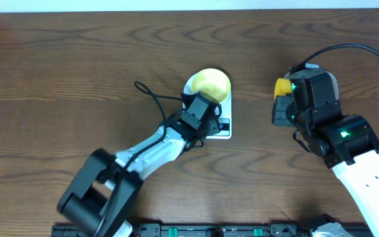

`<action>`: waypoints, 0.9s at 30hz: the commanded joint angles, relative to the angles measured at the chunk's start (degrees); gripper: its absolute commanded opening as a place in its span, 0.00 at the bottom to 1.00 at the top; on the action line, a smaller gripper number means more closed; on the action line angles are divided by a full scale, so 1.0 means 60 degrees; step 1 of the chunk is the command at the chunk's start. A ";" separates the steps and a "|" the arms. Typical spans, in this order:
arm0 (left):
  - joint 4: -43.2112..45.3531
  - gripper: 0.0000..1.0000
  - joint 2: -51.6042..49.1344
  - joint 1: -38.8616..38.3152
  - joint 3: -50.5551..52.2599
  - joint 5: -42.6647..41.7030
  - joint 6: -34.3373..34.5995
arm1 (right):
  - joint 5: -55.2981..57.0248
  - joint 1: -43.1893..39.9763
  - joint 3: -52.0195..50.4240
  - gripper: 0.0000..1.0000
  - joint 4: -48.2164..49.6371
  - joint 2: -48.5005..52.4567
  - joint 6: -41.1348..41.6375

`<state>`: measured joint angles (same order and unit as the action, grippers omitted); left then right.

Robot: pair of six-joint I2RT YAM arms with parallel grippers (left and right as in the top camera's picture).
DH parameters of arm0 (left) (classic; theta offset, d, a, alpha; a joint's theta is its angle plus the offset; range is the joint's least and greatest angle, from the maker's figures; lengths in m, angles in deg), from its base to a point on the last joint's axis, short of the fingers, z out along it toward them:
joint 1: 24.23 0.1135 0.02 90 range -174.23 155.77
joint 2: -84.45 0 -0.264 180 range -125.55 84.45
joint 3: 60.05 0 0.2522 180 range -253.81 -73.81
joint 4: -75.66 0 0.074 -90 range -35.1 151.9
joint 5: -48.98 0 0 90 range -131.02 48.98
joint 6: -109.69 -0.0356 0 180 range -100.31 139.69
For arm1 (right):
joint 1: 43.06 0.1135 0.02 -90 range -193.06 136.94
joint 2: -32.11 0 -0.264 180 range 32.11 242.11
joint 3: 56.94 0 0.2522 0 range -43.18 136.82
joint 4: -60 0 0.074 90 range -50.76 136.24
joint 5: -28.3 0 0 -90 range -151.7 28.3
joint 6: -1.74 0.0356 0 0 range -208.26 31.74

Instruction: Scoop item into bowl and weigh 50g on scale

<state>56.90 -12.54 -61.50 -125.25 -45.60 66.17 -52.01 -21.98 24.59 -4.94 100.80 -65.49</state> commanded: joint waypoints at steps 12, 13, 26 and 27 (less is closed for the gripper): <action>-0.2769 0.07 0.4084 0.0062 0.0080 0.1741 -0.2539 | 0.0404 -0.0080 0.0011 0.01 0.0164 -0.0087 -0.0539; -0.2874 0.07 0.4295 0.0102 0.0080 0.2401 -0.2535 | 0.0401 -0.0080 0.0011 0.01 0.0189 -0.0087 -0.0601; -0.1421 0.07 0.4535 0.4044 0.0080 0.4350 -0.3100 | 0.0412 -0.0084 0.0007 0.01 0.1213 -0.0055 -0.1902; -0.1217 0.07 0.4466 0.4357 0.0080 0.4350 -0.3100 | 0.0452 -0.0098 0.0007 0.01 0.1213 -0.0025 -0.1923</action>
<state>47.55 15.44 -40.41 -125.05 -22.15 49.18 -50.33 -21.98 24.57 2.05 100.80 -73.95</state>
